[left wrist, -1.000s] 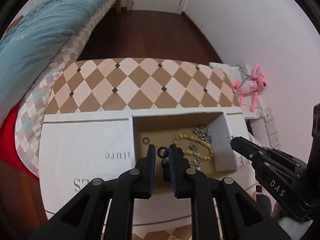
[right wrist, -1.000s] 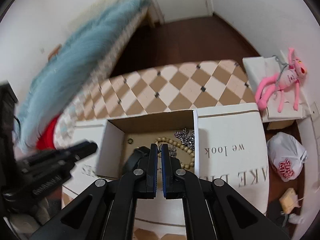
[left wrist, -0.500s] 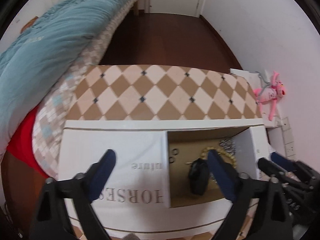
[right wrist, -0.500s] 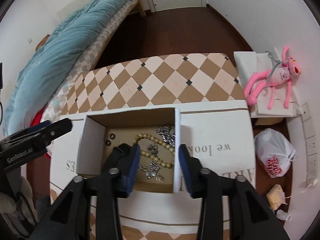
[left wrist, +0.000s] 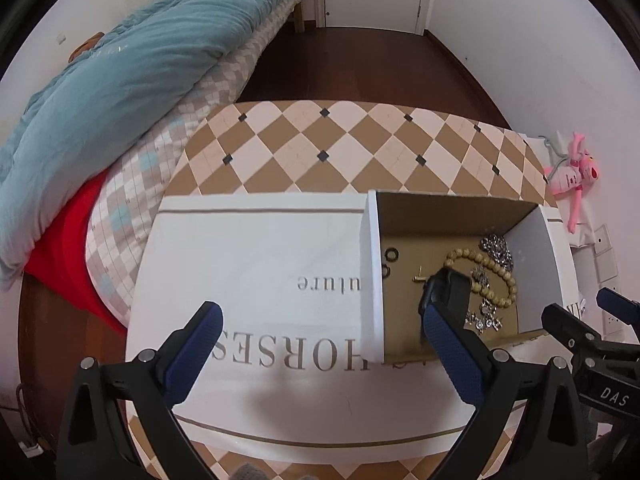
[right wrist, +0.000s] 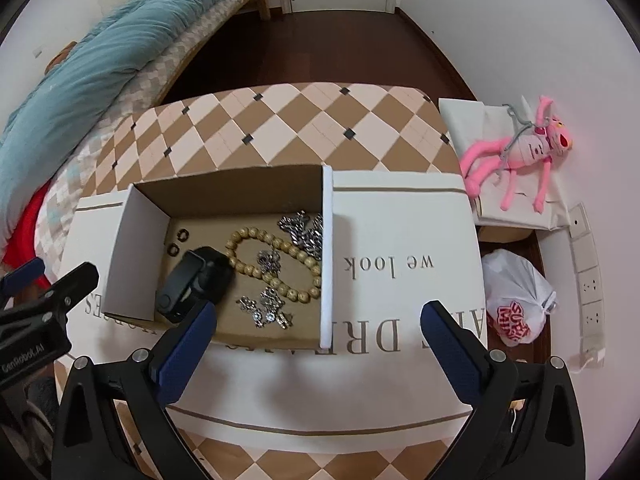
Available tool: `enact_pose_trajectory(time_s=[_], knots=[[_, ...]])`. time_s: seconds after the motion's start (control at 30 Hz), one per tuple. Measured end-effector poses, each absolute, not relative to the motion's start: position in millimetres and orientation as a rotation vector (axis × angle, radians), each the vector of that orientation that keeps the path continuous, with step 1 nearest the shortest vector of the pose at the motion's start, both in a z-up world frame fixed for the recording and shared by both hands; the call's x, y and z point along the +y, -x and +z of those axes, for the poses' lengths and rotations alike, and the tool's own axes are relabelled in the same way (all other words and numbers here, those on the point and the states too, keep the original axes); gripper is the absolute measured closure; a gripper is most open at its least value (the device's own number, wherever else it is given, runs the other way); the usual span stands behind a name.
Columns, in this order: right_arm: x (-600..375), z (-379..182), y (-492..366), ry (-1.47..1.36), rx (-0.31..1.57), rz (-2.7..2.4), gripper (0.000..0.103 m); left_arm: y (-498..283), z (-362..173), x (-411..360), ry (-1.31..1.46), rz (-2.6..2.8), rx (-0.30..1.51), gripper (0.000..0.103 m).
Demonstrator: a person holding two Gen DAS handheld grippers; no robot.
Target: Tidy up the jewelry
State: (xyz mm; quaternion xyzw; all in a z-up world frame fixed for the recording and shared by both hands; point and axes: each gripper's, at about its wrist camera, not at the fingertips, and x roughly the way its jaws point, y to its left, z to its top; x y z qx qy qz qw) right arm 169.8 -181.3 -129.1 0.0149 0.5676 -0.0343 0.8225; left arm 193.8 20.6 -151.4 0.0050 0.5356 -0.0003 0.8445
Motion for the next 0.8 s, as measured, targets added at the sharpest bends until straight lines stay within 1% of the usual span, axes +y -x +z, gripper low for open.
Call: enact_pose_trajectory(time_s=[0.2, 0.4, 0.6, 0.8], knots=[[-184.8, -128.8, -164.0, -0.039, 1.204, -0.092, 0.000, -183.0, -152.7, 14.8, -0.005, 0.000, 1.129, 0.000], [-191.6, -112.3, -151.2, -0.056, 1.181, -0.114, 0.000, -169.1, -132.8, 7.6, 0.009, 0.002, 1.102, 0.000], [-195.6, -77.0, -121.4, -0.051, 1.115, -0.155, 0.000, -144.3, -97.2, 1.8, 0.019, -0.010, 1.049, 0.000], [-190.6, -27.1, -85.5, -0.034, 1.037, -0.157, 0.000, -114.7, -52.1, -2.3, 0.026, -0.040, 0.997, 0.000]])
